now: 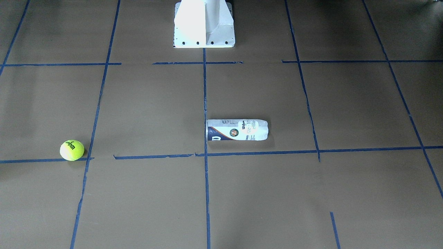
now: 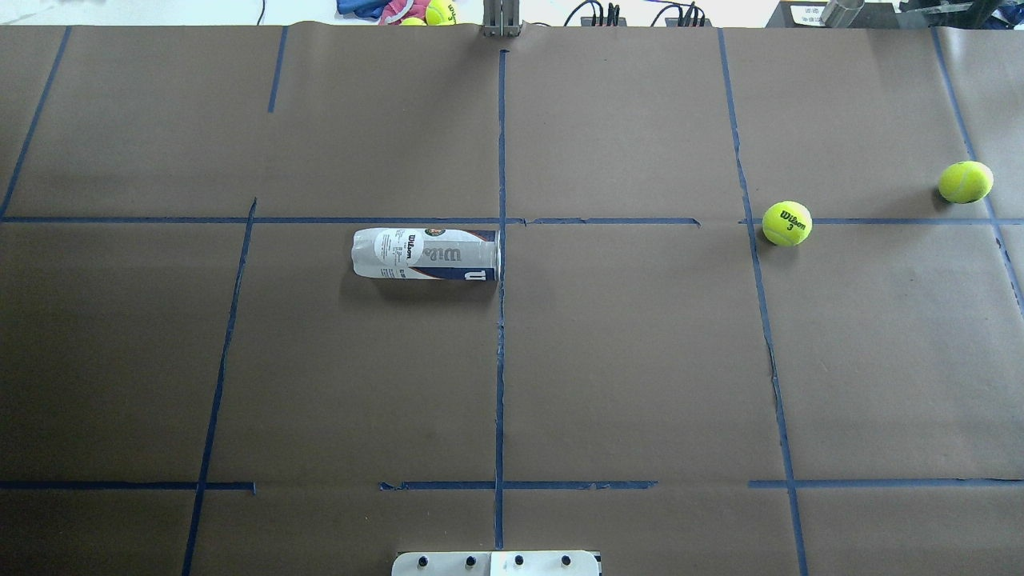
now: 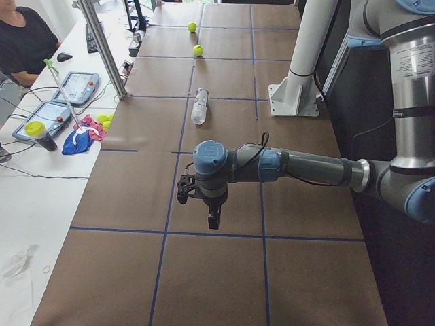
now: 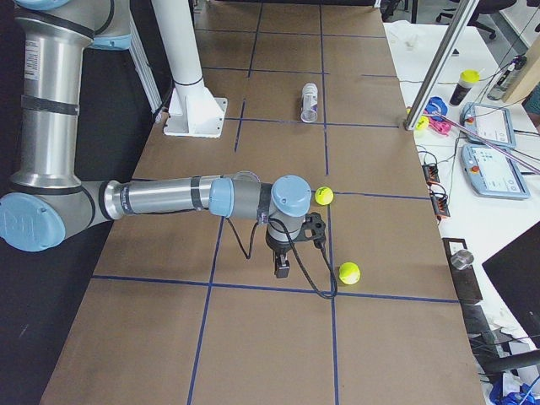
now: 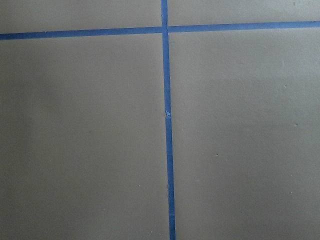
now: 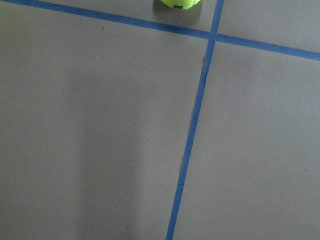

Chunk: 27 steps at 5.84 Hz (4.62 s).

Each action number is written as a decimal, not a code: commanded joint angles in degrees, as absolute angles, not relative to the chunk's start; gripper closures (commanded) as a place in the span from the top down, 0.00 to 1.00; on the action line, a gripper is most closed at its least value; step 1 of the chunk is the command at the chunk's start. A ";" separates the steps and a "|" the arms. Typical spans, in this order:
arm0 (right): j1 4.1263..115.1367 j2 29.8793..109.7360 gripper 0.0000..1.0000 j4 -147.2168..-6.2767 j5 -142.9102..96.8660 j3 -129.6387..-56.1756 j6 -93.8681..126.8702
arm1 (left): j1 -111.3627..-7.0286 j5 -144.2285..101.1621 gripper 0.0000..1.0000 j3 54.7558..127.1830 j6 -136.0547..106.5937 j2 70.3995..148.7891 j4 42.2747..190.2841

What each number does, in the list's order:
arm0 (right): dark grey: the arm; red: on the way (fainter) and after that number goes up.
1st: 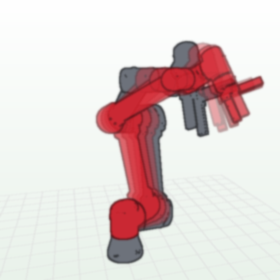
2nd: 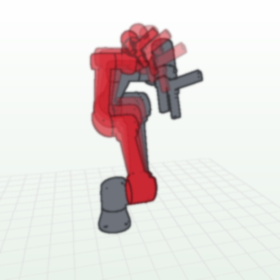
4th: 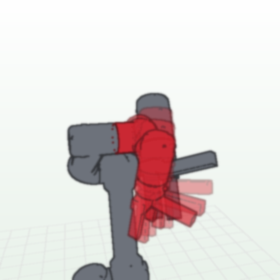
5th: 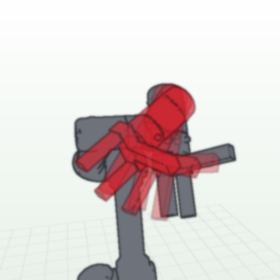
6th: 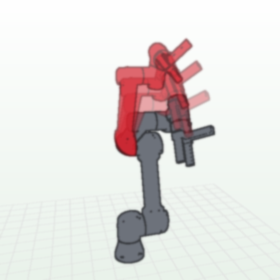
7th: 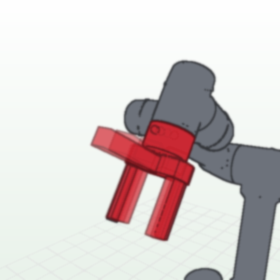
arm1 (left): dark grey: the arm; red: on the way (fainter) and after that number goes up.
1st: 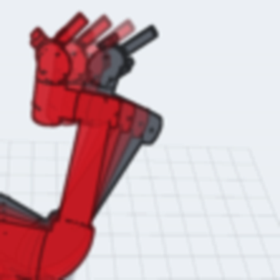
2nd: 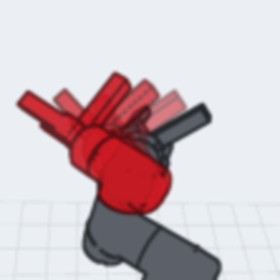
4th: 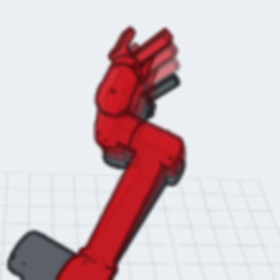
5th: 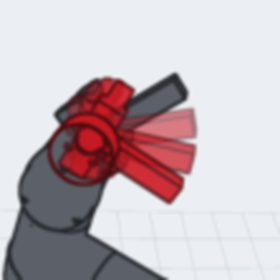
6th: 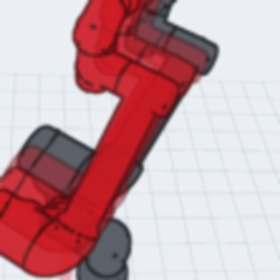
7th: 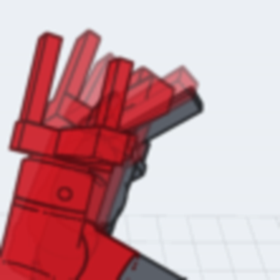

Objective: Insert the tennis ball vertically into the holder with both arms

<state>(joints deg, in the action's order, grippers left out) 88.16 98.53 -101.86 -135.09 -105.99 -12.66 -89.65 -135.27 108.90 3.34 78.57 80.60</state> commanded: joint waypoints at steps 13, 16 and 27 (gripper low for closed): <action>88.24 100.28 1.00 -101.60 -134.74 -108.09 -12.83 | -87.56 -139.99 1.00 108.90 2.82 79.18 83.74; 88.15 101.69 1.00 -101.51 -134.65 -110.74 -13.27 | -76.95 -140.54 1.00 108.99 2.81 84.27 94.45; 88.15 101.51 1.00 -101.51 -134.39 -110.22 -12.66 | -34.91 -106.56 1.00 96.18 17.96 132.76 90.95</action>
<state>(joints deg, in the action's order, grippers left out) 88.15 101.49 -101.51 -134.45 -110.32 -12.90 -36.71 -110.50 99.02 12.20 128.72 95.87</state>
